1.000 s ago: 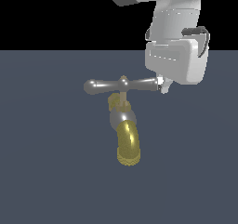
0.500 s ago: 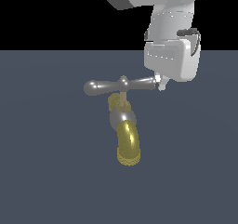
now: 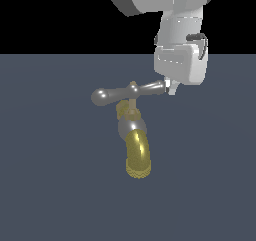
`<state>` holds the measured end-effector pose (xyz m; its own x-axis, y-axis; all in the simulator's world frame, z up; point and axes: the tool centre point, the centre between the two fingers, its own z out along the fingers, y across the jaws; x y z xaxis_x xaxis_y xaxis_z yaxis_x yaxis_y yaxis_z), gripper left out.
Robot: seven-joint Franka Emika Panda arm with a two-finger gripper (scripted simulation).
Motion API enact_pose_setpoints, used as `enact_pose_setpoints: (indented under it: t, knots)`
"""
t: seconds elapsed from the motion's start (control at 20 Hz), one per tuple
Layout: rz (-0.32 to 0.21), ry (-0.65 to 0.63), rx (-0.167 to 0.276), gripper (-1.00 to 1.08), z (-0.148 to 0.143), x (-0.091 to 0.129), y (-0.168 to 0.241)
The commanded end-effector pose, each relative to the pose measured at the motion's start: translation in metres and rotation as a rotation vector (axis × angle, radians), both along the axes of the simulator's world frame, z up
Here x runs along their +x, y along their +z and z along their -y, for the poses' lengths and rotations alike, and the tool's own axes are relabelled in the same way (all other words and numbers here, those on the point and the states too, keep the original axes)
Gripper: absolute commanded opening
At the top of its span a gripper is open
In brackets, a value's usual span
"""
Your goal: Turn on the faucet by rotating a designated handle.
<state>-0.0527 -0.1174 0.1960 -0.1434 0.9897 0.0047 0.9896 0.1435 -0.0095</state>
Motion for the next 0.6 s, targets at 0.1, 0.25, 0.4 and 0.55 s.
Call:
enact_pose_setpoints:
  t: [0.1,0.25,0.4,0.55]
  knots:
    - [0.010,0.007,-0.003,-1.00,-0.003,0.017,0.002]
    - [0.010,0.007,-0.003,-1.00,-0.003,0.025,0.002]
    - [0.001,-0.011,-0.005,-1.00,0.007,0.020,0.000]
    - [0.002,-0.008,-0.004,-1.00,-0.005,0.031,0.000]
